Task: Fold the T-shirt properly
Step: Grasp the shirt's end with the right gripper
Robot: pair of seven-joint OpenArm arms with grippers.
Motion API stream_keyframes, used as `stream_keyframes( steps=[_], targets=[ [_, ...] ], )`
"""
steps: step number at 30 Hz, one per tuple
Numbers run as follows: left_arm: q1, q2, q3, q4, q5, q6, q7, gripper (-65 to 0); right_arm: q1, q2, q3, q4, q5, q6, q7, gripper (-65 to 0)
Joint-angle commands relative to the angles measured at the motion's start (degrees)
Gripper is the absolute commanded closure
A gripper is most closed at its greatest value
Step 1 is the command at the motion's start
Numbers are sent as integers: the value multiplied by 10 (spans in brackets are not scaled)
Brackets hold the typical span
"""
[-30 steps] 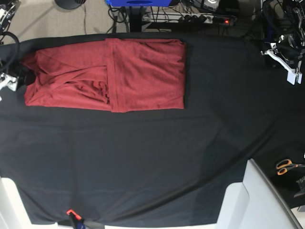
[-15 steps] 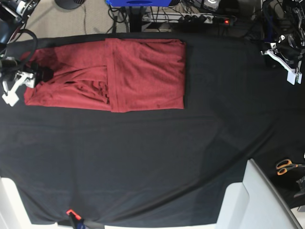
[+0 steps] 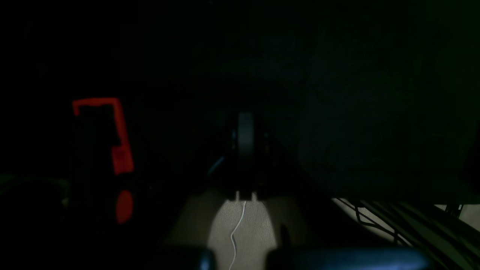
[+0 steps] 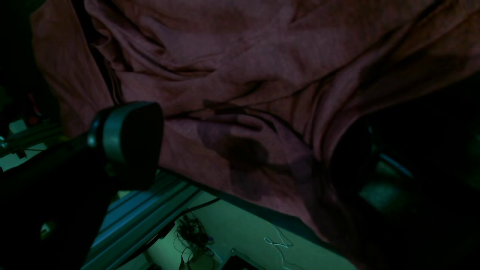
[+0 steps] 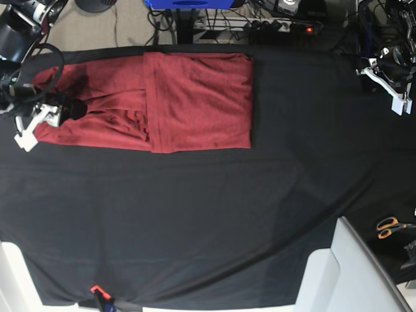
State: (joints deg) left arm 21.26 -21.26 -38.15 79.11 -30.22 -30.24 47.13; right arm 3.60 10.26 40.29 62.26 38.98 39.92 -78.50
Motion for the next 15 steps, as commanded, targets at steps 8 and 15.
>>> stream_keyframes(
  steps=[8, 15],
  targets=[
    [0, -12, -4, 7, -7, -3, -8, 0, -6, 4, -32, 6, -28, 1, 0, -621],
    [0, -12, -4, 7, -7, -3, -8, 0, -7, -4, -39, 6, -27, 1, -1, -543]
  ],
)
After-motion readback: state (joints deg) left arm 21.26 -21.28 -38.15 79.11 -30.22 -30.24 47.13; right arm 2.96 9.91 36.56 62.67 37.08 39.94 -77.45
